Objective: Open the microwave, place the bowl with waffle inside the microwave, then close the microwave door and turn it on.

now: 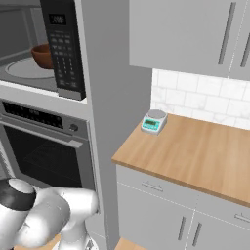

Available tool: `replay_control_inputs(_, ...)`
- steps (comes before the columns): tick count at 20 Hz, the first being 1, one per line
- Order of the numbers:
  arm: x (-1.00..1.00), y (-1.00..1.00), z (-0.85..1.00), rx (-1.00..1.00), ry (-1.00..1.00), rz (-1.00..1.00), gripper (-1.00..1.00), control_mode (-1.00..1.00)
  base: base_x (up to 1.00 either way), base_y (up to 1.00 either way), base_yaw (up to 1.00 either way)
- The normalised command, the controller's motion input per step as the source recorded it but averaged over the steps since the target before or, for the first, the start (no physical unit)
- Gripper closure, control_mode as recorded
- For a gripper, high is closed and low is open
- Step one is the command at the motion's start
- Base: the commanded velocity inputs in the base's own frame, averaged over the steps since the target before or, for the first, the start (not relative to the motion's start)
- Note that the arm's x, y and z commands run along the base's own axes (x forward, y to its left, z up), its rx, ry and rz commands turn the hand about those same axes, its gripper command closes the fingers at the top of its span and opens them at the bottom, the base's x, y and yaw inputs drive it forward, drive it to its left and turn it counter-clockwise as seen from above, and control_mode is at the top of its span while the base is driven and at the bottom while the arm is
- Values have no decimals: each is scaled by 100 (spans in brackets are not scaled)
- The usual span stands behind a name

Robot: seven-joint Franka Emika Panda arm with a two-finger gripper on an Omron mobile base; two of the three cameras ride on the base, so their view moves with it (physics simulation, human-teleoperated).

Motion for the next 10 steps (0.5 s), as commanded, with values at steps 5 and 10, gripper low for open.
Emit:
replay_control_inputs(5, -72, -25, -89, -5, -29, -3, -100, -100, 0, 0, 0)
replay_control_inputs(10, -6, 0, -31, -17, -4, 2, -100, -100, 0, 0, 0)
